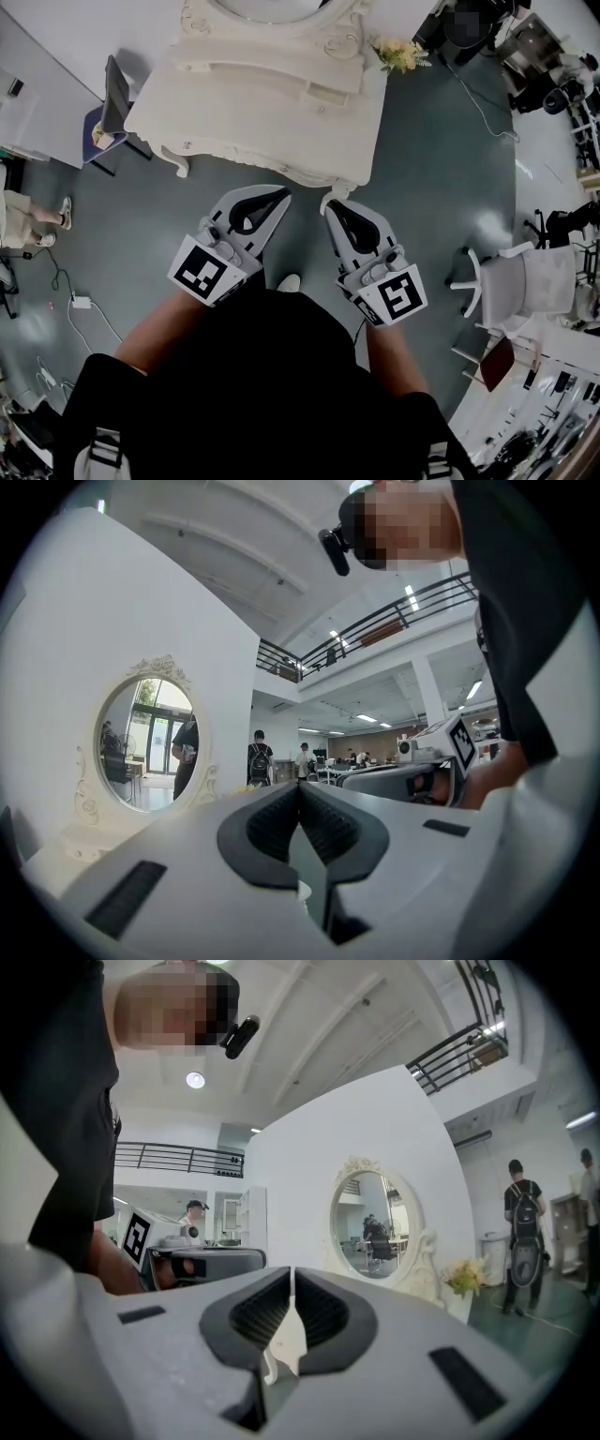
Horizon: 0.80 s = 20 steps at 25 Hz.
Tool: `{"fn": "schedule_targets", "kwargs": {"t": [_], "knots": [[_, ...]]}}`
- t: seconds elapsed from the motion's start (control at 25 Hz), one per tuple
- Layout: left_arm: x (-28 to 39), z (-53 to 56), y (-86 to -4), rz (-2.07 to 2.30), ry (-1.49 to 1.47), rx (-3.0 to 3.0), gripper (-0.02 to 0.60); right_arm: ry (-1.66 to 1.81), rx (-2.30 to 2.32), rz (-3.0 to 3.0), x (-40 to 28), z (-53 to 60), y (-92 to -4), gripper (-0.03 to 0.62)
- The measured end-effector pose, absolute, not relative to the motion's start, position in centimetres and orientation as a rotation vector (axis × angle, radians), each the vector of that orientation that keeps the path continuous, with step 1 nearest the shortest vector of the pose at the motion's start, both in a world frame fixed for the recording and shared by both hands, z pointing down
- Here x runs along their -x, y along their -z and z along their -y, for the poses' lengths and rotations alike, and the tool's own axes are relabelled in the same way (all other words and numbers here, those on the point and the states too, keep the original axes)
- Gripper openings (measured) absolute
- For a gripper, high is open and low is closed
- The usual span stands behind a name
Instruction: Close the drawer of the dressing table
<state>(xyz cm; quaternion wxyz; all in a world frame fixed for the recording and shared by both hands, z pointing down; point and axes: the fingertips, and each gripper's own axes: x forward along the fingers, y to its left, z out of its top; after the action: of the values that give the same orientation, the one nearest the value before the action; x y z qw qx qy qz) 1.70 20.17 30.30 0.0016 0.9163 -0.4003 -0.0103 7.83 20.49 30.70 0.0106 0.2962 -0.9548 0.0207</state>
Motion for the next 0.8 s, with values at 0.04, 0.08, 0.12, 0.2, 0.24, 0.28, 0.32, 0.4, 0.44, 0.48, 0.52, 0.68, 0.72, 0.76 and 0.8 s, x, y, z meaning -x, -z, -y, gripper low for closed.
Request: {"fn": "schedule_targets", "kwargs": {"t": [0.04,0.08,0.12,0.2,0.24,0.28,0.32,0.4,0.44,0.48,0.52,0.68,0.72,0.76,0.8], "knots": [[-1.2,-19.3,-30.6,1.252,0.021,-2.874,-0.007,-0.064,-0.927,2.974,-7.4,-19.7,-30.7,0.002],[-0.9,-18.3,-30.5,1.244,0.026,-2.878,-0.008,-0.064,-0.931,2.967,-6.9,-18.8,-30.8,0.002],[-0.5,-17.3,-30.4,1.232,0.037,-2.886,-0.008,-0.063,-0.937,2.960,-6.5,-17.8,-30.8,0.002],[0.3,-15.2,-30.3,1.202,0.048,-2.896,-0.008,-0.064,-0.952,2.944,-5.4,-15.8,-30.8,0.002],[0.8,-14.2,-30.3,1.187,0.048,-2.900,-0.008,-0.065,-0.960,2.936,-4.9,-14.8,-30.8,0.002],[1.3,-13.1,-30.3,1.174,0.046,-2.905,-0.008,-0.069,-0.970,2.928,-4.3,-13.7,-30.8,0.002],[1.9,-12.0,-30.3,1.161,0.043,-2.912,-0.008,-0.073,-0.981,2.920,-3.7,-12.6,-30.8,0.002],[2.9,-9.9,-30.1,1.137,0.038,-2.926,-0.008,-0.082,-1.003,2.904,-2.6,-10.5,-30.7,0.002],[3.5,-8.9,-30.0,1.123,0.036,-2.931,-0.008,-0.085,-1.015,2.894,-2.0,-9.5,-30.6,0.002],[4.1,-7.9,-30.0,1.108,0.034,-2.935,-0.008,-0.088,-1.028,2.883,-1.3,-8.5,-30.6,0.002],[4.7,-6.9,-30.0,1.090,0.034,-2.938,-0.008,-0.092,-1.042,2.872,-0.6,-7.6,-30.7,0.002],[7.2,-3.6,-30.5,1.005,0.042,-2.953,-0.008,-0.134,-1.110,2.825,1.9,-4.4,-31.3,0.002],[7.7,-2.9,-30.7,0.982,0.046,-2.956,-0.008,-0.149,-1.129,2.810,2.4,-3.6,-31.6,0.002],[8.2,-2.1,-30.9,0.961,0.049,-2.960,-0.008,-0.162,-1.148,2.793,2.8,-2.9,-32.0,0.002],[8.5,-1.4,-31.1,0.941,0.050,-2.966,-0.008,-0.175,-1.168,2.776,3.2,-2.2,-32.3,0.002]]}}
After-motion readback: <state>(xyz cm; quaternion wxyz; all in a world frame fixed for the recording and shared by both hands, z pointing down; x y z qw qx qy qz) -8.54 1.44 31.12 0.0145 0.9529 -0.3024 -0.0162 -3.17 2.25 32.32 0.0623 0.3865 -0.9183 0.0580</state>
